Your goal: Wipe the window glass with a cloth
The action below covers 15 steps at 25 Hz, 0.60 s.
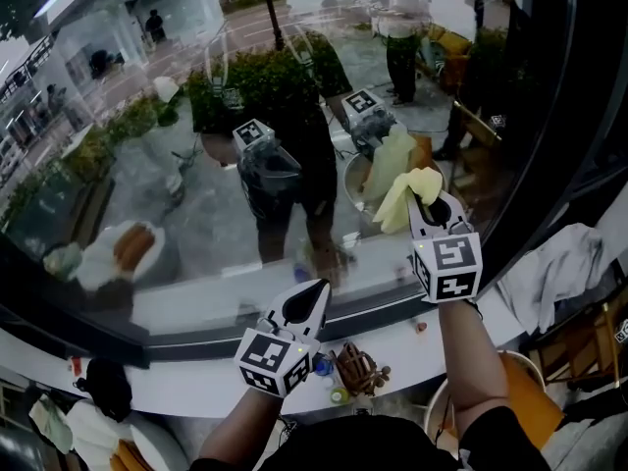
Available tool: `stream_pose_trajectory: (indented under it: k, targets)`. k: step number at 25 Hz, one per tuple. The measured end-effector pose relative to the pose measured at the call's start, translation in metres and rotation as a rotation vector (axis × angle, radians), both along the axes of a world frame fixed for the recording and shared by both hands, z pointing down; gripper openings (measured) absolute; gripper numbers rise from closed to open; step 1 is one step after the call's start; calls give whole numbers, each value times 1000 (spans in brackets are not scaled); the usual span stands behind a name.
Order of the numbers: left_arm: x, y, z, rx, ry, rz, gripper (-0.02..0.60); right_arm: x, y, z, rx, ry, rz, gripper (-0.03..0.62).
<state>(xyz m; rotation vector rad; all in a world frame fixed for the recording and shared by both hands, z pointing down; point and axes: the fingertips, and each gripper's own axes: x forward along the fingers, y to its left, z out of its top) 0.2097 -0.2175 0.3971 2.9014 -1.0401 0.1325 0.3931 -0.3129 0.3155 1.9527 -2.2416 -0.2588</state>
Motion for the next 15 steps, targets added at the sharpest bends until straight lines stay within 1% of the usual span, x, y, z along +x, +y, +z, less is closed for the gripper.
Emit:
stream_pose_trajectory:
  k: [4, 10, 15]
  targets:
    - [1, 0, -11, 3, 22, -6, 8, 2, 9, -19, 32, 0, 8, 43]
    - [13, 2, -30, 33, 38, 22, 8, 6, 16, -49, 79, 10, 19, 43]
    - [12, 1, -49, 71, 50, 23, 8, 0, 17, -71, 112, 19, 13, 43]
